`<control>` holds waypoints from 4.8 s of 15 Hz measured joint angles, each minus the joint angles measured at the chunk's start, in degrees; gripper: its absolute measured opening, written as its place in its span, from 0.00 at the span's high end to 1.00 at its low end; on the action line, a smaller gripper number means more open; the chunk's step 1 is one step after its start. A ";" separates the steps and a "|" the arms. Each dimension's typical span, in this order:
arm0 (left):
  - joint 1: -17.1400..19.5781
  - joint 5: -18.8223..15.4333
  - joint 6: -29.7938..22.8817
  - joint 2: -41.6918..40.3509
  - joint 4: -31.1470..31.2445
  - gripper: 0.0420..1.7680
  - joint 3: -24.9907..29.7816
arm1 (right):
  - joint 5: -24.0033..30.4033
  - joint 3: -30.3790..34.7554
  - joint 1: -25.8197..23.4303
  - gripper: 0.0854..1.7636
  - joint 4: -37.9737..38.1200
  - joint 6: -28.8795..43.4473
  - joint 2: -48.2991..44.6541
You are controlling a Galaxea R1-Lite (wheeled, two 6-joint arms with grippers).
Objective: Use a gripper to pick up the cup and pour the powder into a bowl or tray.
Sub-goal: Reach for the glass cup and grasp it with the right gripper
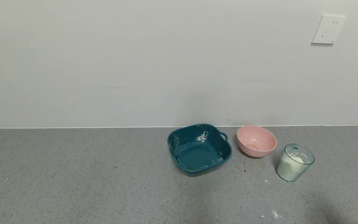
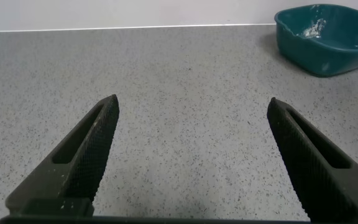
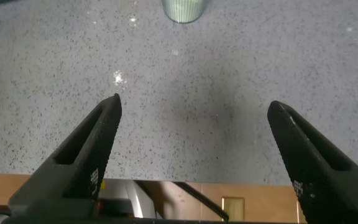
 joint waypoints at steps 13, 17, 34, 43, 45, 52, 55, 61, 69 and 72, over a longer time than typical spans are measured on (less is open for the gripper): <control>0.00 0.00 -0.02 0.00 0.01 0.03 0.00 | 0.34 10.18 0.26 0.03 -41.56 -0.94 33.43; 0.00 -0.02 0.00 0.00 0.01 0.03 0.00 | 0.20 10.92 1.46 0.03 -50.46 -0.88 41.20; 0.00 0.00 0.00 0.00 0.01 0.03 0.00 | -1.23 7.22 0.69 0.03 -74.44 -1.21 63.06; 0.00 0.00 0.00 0.00 0.01 0.03 0.00 | -2.57 7.75 0.72 0.03 -84.25 -3.46 70.32; 0.00 0.00 -0.02 0.00 0.01 0.03 0.00 | -3.21 8.13 0.77 0.03 -87.14 -3.55 72.00; 0.00 -0.02 0.00 0.00 0.01 0.03 0.00 | -3.24 9.65 1.44 0.03 -96.79 -3.74 77.34; 0.00 0.02 0.00 0.00 0.00 0.03 0.00 | -3.23 10.17 1.57 0.03 -99.88 -3.79 79.60; 0.00 0.00 0.00 0.00 0.01 0.03 0.00 | -3.24 10.23 1.63 0.03 -102.22 -3.71 81.01; 0.00 0.00 0.00 0.00 0.01 0.03 0.00 | -3.34 10.01 1.66 0.03 -103.41 -3.71 81.36; 0.00 0.00 -0.02 0.00 0.01 0.03 0.00 | -3.77 9.92 1.66 0.03 -103.38 -3.73 81.09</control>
